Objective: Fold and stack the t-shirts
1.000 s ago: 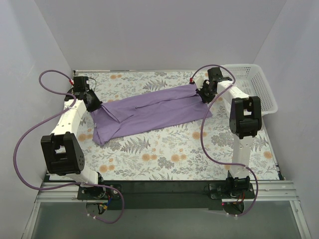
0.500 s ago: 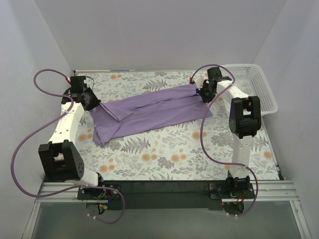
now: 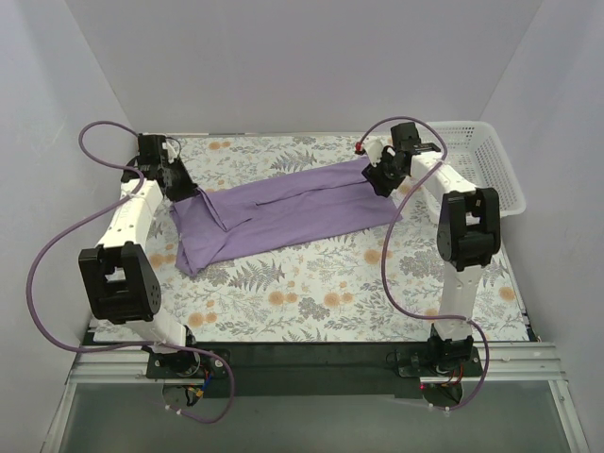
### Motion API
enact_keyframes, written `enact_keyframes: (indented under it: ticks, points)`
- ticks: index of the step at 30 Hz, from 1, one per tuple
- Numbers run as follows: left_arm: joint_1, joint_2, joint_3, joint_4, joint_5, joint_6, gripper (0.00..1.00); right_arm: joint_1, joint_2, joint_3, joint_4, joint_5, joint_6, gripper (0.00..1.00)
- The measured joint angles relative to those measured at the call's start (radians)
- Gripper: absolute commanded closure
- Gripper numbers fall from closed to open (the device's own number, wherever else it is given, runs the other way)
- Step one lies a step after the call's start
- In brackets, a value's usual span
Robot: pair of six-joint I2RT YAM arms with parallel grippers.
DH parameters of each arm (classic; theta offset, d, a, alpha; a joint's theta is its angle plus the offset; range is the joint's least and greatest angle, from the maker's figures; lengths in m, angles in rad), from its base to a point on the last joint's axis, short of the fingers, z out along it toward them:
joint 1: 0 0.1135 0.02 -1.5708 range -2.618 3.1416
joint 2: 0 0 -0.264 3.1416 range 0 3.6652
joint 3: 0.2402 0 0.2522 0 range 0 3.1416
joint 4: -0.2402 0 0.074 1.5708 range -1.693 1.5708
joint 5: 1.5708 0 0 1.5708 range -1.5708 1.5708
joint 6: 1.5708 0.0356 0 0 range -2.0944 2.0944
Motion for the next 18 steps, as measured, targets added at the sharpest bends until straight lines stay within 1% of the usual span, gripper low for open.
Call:
enact_keyframes:
  ticks: [3,7,10,14,18]
  points:
    - [0.0,0.029,0.06,0.0,0.07,0.034,1.0,0.03,-0.102,-0.058,0.011,-0.069,-0.005,0.34]
    - [0.0,0.1,0.148,-0.008,0.177,0.088,1.0,0.066,-0.275,-0.198,0.026,-0.279,-0.021,0.33]
    - [-0.001,0.174,0.197,-0.02,0.228,0.126,1.0,0.082,-0.36,-0.302,0.038,-0.407,-0.029,0.33]
    - [-0.011,0.261,0.244,-0.048,0.252,0.164,1.0,0.088,-0.383,-0.393,0.049,-0.485,-0.035,0.33]
    - [-0.029,0.294,0.272,-0.059,0.249,0.194,1.0,0.087,-0.381,-0.425,0.048,-0.514,-0.037,0.33]
